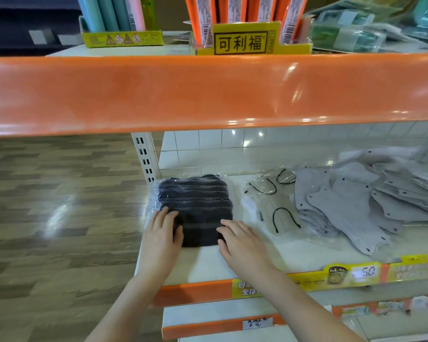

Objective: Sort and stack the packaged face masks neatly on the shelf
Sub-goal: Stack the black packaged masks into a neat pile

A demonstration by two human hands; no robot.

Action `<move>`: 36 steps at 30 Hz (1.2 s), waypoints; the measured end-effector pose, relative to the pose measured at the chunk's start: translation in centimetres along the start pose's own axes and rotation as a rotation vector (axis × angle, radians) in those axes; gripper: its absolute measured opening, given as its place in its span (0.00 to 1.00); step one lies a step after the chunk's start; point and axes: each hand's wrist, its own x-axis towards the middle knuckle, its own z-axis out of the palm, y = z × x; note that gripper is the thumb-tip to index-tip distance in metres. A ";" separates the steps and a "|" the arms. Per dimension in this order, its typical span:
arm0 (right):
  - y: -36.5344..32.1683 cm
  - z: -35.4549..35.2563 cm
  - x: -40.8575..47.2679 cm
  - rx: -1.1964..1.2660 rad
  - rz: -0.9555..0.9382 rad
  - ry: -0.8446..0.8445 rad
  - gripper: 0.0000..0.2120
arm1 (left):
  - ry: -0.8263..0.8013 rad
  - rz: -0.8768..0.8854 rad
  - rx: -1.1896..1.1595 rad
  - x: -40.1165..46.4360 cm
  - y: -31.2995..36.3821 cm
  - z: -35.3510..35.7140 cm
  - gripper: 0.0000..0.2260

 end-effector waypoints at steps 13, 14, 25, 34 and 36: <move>-1.2 0.9 3.3 -0.042 0.054 -0.351 0.34 | -0.051 -0.158 -0.102 3.4 -0.7 1.1 0.25; -1.2 0.9 3.4 -0.047 0.055 -0.348 0.32 | -0.043 -0.144 -0.089 3.5 -0.7 1.2 0.25; -1.2 -0.6 4.2 0.004 0.010 -0.271 0.27 | 0.129 -0.063 0.064 3.6 0.8 1.7 0.16; 4.2 -4.0 2.1 0.030 0.104 0.001 0.18 | 0.049 0.226 -0.128 2.3 10.2 3.2 0.15; 6.2 -4.8 1.0 0.001 0.165 0.057 0.15 | 0.014 0.258 -0.124 1.9 12.3 4.3 0.14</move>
